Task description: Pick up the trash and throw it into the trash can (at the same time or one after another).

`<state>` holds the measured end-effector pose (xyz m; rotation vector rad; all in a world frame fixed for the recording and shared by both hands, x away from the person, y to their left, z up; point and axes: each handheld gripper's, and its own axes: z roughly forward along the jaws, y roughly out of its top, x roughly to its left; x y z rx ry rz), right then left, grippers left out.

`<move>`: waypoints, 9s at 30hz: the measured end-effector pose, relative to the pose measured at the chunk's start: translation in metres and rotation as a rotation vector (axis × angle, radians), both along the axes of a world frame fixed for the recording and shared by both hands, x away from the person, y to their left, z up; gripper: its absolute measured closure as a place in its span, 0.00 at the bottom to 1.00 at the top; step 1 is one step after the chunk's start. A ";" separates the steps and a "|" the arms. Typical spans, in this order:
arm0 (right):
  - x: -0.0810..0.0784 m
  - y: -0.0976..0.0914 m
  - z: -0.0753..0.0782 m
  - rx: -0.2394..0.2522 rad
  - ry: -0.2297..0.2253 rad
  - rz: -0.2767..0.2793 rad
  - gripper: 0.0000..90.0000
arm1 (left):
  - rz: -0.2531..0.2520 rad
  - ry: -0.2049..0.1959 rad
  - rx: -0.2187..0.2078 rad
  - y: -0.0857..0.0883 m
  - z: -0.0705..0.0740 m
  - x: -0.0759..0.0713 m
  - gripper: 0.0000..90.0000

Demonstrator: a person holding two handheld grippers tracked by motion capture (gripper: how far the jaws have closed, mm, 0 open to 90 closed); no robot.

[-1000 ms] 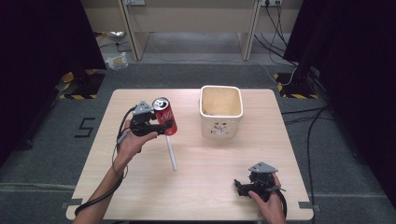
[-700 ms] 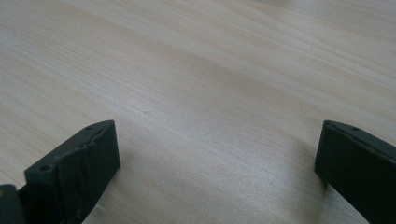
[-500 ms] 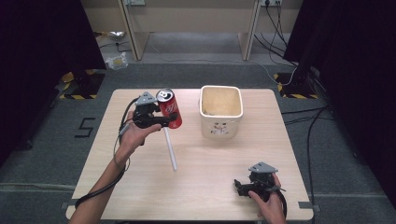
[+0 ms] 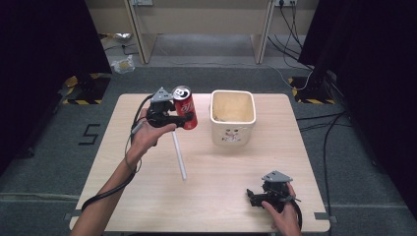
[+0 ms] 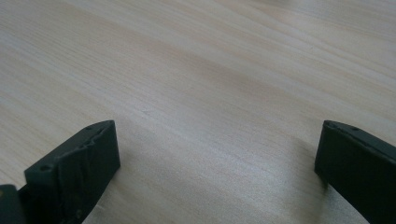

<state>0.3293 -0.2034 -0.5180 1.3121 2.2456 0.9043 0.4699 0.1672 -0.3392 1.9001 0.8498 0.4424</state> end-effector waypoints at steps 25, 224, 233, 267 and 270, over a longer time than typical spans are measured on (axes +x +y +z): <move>0.000 0.000 0.000 -0.002 -0.002 0.001 0.00 | -0.034 0.002 -0.023 -0.044 0.018 0.019 0.38; 0.000 0.000 0.000 -0.005 -0.006 0.012 0.01 | 0.184 0.241 0.030 0.032 -0.168 -0.015 0.47; 0.000 0.000 0.000 -0.005 -0.007 0.012 0.01 | 0.185 0.246 0.077 0.029 -0.176 -0.014 0.52; 0.000 0.000 0.000 -0.005 -0.006 0.012 0.01 | 0.166 0.204 0.180 0.036 -0.173 -0.015 0.88; 0.000 0.000 0.000 -0.005 -0.007 0.013 0.01 | 0.159 0.213 0.172 0.037 -0.173 -0.014 0.89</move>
